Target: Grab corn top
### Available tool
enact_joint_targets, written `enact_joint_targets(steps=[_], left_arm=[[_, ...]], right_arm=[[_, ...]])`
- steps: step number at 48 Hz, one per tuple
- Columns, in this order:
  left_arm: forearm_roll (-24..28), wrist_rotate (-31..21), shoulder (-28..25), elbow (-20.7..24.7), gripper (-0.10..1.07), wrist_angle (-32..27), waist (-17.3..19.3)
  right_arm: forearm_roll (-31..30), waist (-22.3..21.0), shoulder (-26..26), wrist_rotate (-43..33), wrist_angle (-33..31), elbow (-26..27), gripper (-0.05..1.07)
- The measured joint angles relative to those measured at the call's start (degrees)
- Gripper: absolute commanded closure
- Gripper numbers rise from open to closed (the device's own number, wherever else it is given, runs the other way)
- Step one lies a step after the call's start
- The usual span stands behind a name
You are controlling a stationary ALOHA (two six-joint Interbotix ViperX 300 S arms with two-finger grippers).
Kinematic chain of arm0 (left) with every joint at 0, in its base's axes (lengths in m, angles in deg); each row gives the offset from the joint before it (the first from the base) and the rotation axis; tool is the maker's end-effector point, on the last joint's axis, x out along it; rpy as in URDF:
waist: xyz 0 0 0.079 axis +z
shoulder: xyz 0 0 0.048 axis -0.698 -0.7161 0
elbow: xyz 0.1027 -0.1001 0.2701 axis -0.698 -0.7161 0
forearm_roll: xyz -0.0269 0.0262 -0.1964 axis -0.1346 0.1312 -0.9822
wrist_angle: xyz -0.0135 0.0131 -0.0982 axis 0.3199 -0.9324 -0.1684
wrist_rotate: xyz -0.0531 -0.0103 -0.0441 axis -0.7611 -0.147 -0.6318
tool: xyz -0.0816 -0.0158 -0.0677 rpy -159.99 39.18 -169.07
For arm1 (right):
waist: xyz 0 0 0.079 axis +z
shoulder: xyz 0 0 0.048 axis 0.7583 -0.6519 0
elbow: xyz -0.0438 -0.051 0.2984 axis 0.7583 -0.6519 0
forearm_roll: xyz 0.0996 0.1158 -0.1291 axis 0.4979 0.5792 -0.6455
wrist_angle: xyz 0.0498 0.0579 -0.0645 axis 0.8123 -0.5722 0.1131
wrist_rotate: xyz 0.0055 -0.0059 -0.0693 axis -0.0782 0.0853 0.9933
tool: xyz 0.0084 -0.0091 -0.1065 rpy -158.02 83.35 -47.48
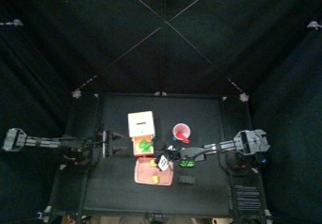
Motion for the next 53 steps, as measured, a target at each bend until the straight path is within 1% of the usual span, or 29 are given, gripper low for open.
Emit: enact_joint_targets(steps=[6,10,14,18,23,30,36,42,48,53], left_arm=[[0.0,0.0,0.0,-0.4,-0.02,0.0,0.0],[0.0,0.1,-0.1,-0.5,-0.02,0.0,0.0],[0.1,0.1,-0.1,-0.5,-0.02,0.0,0.0],[0.0,0.0,-0.1,-0.5,-0.02,0.0,0.0],[0.1,0.0,-0.1,-0.6,-0.02,-0.1,0.0],[0.0,0.0,-0.1,-0.9,-0.02,-0.2,0.0],[0.1,0.0,0.0,-0.9,-0.02,-0.2,0.0],[0.0,0.0,0.0,-0.9,-0.02,-0.2,0.0],[0.1,0.0,0.0,-0.9,-0.02,-0.2,0.0],[0.0,0.0,0.0,-1.1,-0.02,-0.2,0.0]], right_arm=[[-0.5,0.7,-2.0,0.0,-3.0,1.9,0.14],[-0.6,0.9,-3.2,-0.2,-6.8,4.3,0.05],[-0.5,0.9,-4.9,-1.1,-11.0,7.2,0.0],[-1.2,0.9,-7.1,-3.2,-15.5,10.6,-0.01],[-4.0,1.0,-10.0,-6.1,-19.9,14.5,-0.01],[-8.3,1.0,-14.0,-11.5,-23.2,18.5,-0.01],[-11.3,1.0,-15.9,-14.2,-26.4,21.1,-0.01],[-12.5,0.9,-18.3,-14.9,-29.1,23.2,-0.01],[-12.6,1.1,-20.8,-14.8,-29.9,25.1,-0.01],[-12.7,1.1,-21.6,-14.7,-30.7,25.8,-0.01]])
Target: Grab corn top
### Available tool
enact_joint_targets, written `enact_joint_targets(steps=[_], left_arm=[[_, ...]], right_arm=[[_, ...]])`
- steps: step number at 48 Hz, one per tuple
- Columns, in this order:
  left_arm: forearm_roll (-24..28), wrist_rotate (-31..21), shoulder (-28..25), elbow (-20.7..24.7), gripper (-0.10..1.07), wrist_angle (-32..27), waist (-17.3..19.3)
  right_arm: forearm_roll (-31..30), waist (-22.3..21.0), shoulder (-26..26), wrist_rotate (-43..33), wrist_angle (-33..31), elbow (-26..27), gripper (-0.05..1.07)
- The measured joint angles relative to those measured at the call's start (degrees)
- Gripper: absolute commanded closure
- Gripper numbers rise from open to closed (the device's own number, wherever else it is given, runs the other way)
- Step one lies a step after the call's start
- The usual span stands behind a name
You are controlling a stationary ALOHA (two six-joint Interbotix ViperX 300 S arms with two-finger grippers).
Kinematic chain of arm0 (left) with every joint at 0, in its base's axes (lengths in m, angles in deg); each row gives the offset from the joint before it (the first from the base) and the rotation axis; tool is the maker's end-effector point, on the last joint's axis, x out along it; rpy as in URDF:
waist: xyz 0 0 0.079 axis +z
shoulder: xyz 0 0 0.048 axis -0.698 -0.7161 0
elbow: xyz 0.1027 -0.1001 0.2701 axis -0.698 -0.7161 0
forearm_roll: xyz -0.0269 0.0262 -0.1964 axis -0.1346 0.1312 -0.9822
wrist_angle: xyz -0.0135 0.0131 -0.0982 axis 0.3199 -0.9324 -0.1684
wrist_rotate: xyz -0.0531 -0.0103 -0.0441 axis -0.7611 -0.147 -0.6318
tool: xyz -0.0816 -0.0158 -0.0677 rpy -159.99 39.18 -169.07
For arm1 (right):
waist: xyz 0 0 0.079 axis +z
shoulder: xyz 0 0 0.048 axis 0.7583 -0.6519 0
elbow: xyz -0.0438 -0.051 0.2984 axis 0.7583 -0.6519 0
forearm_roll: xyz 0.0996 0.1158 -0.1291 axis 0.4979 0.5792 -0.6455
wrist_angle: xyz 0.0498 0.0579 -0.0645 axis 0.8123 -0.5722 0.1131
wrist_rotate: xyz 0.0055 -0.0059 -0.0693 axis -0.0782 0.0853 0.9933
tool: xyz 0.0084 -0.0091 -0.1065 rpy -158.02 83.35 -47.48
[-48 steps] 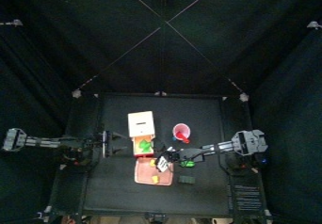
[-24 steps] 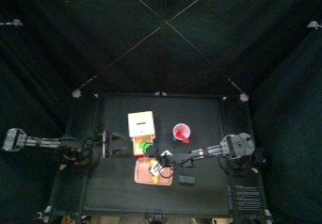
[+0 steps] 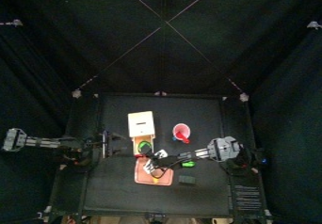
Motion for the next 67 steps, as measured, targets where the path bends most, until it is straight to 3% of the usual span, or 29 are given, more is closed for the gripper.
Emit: enact_joint_targets(steps=[10,27,67], left_arm=[[0.1,0.0,0.0,-0.4,-0.02,0.0,0.0],[0.0,0.0,0.0,-0.4,-0.02,0.0,0.0],[-0.5,-0.2,0.0,-0.4,-0.02,0.0,0.0]], right_arm=[[0.0,0.1,-0.1,0.1,-1.1,0.3,0.03],[0.0,0.6,-0.2,0.3,-1.4,0.3,0.23],[-0.2,2.3,-0.2,0.6,-2.0,2.8,0.24]])
